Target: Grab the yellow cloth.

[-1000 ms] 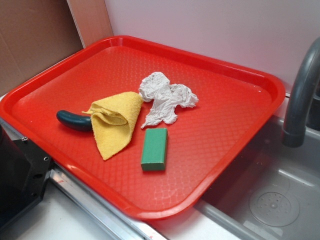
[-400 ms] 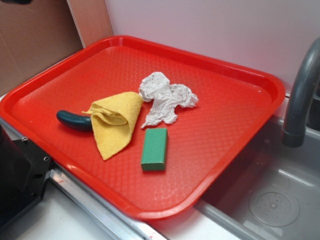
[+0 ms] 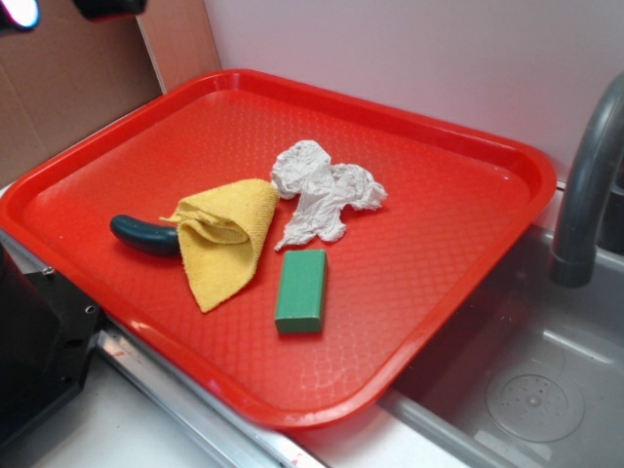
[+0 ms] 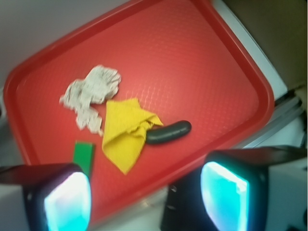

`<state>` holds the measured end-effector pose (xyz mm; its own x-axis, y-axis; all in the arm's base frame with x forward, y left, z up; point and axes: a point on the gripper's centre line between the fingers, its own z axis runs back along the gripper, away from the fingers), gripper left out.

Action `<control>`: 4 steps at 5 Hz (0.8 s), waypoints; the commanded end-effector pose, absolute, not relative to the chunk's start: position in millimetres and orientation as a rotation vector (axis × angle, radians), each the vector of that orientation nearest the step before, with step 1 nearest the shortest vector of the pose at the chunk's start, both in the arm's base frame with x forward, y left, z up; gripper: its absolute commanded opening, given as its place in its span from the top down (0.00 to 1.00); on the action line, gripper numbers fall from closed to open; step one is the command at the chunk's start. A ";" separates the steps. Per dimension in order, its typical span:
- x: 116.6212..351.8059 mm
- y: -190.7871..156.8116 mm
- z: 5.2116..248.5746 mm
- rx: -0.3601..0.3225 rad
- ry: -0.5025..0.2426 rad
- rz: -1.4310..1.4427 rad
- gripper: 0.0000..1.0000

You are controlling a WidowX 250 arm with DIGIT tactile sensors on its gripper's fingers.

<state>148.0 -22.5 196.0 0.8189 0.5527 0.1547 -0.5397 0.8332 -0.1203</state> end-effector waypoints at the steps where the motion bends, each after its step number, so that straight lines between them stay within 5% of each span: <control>1: 181.7 -24.8 145.9 -0.095 -0.255 0.702 0.00; 4: 208.3 -39.2 50.3 -0.031 -0.212 0.629 0.00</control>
